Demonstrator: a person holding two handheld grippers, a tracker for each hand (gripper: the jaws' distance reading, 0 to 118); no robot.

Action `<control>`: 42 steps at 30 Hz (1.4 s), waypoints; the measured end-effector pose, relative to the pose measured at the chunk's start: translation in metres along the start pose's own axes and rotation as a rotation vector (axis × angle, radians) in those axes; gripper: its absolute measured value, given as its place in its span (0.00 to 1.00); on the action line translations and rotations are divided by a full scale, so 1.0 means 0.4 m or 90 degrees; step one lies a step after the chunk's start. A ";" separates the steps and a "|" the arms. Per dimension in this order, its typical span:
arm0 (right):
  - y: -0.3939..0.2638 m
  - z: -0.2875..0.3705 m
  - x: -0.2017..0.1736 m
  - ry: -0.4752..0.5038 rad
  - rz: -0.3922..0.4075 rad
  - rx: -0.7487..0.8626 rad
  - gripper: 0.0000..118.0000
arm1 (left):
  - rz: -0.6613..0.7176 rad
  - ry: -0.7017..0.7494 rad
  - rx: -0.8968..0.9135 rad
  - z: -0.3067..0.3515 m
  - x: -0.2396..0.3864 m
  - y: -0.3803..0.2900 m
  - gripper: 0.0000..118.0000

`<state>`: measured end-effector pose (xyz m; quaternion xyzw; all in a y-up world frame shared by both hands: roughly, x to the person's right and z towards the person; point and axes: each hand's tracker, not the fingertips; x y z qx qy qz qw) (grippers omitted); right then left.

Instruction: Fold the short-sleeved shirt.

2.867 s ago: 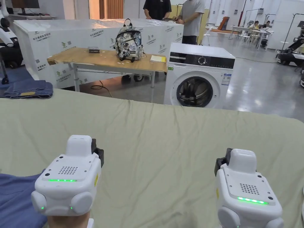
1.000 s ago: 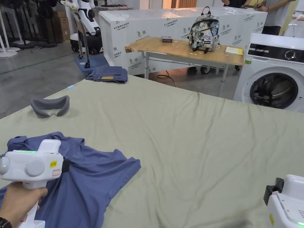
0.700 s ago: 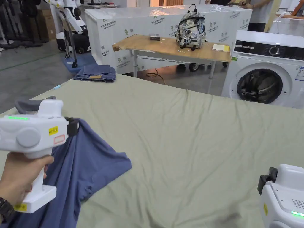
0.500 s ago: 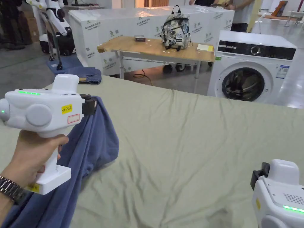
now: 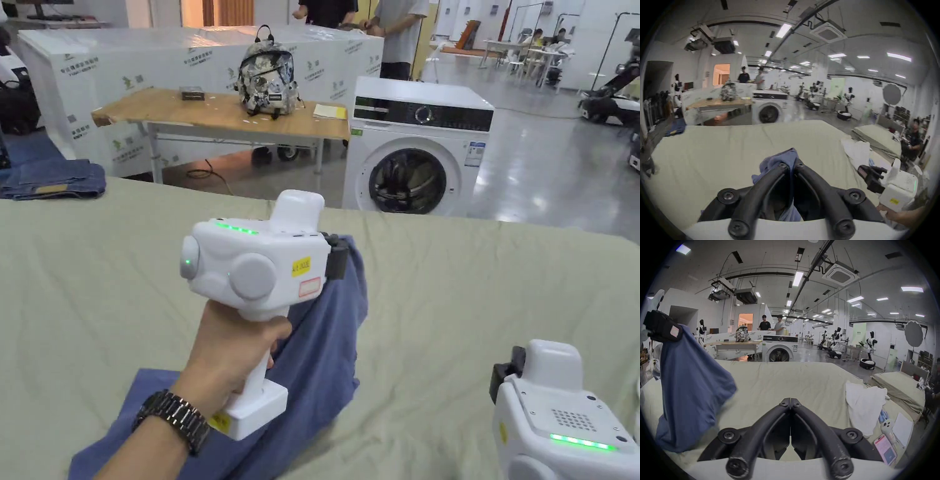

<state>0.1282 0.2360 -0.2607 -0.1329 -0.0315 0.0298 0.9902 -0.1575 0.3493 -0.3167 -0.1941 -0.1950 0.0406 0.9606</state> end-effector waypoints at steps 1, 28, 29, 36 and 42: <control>-0.002 0.001 0.012 -0.006 0.001 -0.001 0.00 | -0.005 -0.012 -0.010 -0.031 0.014 -0.017 0.00; -0.046 0.012 0.040 -0.009 -0.006 -0.035 0.00 | -0.006 -0.008 -0.088 0.035 0.090 -0.316 0.59; -0.048 0.013 0.032 -0.006 -0.006 -0.035 0.00 | -0.001 0.002 -0.096 0.043 0.076 -0.333 0.43; -0.065 0.020 -0.022 0.027 -0.006 -0.029 0.00 | 0.023 0.092 -0.127 0.119 -0.010 -0.472 0.00; -0.072 0.014 -0.056 0.049 -0.001 -0.035 0.00 | 0.107 0.158 -0.120 0.158 -0.119 -0.489 0.00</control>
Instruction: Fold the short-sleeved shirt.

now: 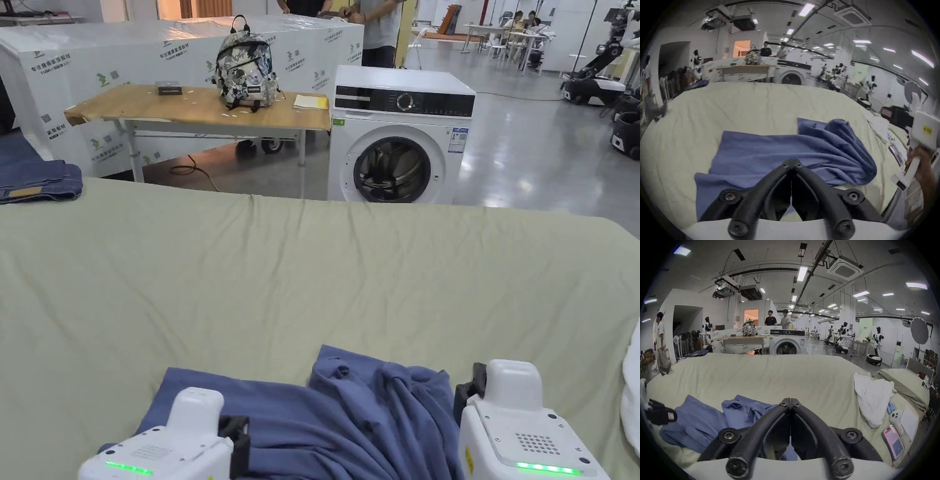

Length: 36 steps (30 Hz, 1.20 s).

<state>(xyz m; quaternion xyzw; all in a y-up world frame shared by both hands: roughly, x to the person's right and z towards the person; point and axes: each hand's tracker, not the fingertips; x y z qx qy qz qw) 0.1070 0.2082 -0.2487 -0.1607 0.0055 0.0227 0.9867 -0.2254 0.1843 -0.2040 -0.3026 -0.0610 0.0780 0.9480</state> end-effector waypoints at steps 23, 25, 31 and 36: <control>-0.006 -0.036 0.036 -0.020 0.028 -0.039 0.00 | 0.098 0.129 -0.263 -0.374 -0.350 0.237 0.77; -0.009 -0.038 0.049 -0.025 0.028 -0.046 0.00 | 0.057 0.151 -0.298 -0.399 -0.324 0.212 0.77; -0.014 -0.056 0.089 -0.038 0.010 -0.071 0.00 | -0.007 0.146 -0.226 -0.377 -0.257 0.214 0.00; -0.006 -0.120 0.119 -0.010 -0.012 -0.127 0.00 | 0.007 0.119 -0.200 -0.322 -0.245 0.192 0.00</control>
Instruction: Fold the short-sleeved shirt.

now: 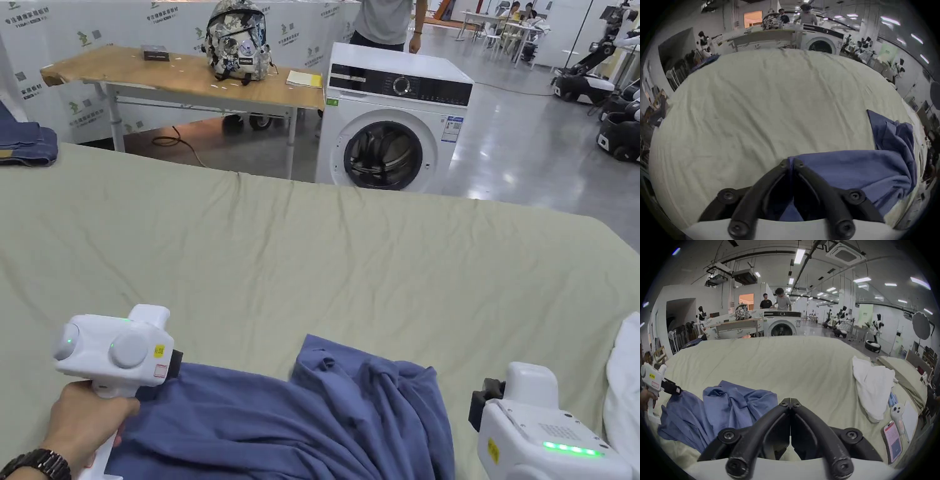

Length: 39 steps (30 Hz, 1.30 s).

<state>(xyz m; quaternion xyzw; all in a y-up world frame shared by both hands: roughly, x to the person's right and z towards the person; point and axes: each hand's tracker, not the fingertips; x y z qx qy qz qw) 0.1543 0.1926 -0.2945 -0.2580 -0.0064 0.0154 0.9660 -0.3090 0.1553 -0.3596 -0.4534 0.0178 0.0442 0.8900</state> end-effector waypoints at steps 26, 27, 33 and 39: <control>0.018 -0.344 -0.047 0.108 0.013 -0.285 0.00 | 0.031 -0.017 0.060 0.152 -0.039 -0.143 0.00; 0.023 -0.340 -0.048 0.107 0.014 -0.286 0.00 | 0.030 -0.017 0.059 0.150 -0.035 -0.143 0.00; 0.044 -0.244 -0.009 0.078 0.005 -0.220 0.00 | 0.034 -0.007 0.076 0.164 -0.044 -0.117 0.00; 0.142 -0.177 0.050 0.060 -0.002 -0.102 0.00 | 0.051 0.001 0.139 0.238 -0.094 -0.043 0.00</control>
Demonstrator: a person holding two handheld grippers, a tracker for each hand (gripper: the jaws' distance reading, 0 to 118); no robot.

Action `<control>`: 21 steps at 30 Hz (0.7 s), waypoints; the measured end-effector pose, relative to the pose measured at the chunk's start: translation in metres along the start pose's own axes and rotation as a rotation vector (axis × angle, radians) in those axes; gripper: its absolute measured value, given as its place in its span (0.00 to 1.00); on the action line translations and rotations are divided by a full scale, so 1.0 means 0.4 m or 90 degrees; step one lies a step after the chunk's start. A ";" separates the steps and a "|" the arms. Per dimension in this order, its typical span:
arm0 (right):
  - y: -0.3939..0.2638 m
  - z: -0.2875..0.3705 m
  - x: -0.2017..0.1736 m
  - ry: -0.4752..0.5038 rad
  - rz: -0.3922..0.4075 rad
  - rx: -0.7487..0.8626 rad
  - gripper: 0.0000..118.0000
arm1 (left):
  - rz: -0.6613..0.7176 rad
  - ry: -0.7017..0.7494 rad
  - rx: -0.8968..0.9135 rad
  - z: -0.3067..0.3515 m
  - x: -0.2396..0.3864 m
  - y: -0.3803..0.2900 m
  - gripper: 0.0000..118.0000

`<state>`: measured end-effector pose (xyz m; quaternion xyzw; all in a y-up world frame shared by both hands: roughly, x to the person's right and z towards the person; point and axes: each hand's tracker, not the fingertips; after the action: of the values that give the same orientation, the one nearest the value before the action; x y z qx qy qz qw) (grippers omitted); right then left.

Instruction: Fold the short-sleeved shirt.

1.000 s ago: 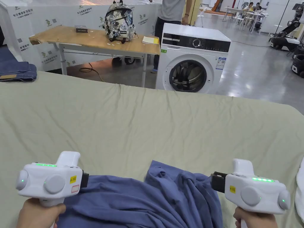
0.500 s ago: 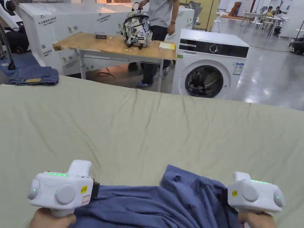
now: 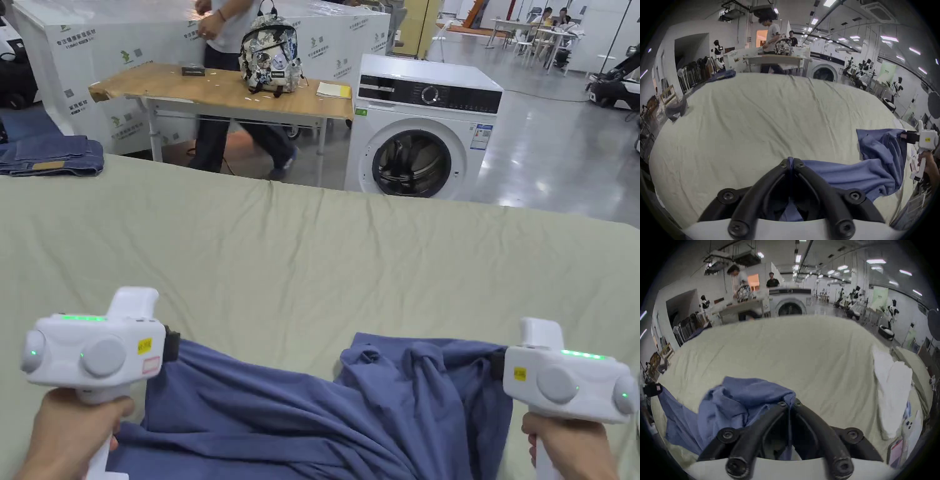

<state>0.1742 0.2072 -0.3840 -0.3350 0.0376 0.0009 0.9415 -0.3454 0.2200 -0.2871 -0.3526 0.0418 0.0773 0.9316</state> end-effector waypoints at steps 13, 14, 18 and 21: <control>0.268 0.227 0.096 -0.089 0.007 0.188 0.00 | 0.019 0.046 0.149 0.245 -0.120 0.299 0.00; 0.282 0.250 0.098 -0.098 0.006 0.206 0.00 | 0.020 0.054 0.156 0.257 -0.127 0.316 0.00; 0.354 0.307 0.114 -0.111 0.005 0.236 0.00 | 0.016 0.072 0.170 0.276 -0.166 0.396 0.00; 0.402 0.337 0.112 -0.113 0.009 0.261 0.00 | 0.020 0.075 0.181 0.278 -0.174 0.449 0.00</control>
<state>0.2240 0.4160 -0.3844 -0.1350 -0.0441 0.0291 0.9894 -0.4426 0.4186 -0.3115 -0.2205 0.1124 0.0642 0.9668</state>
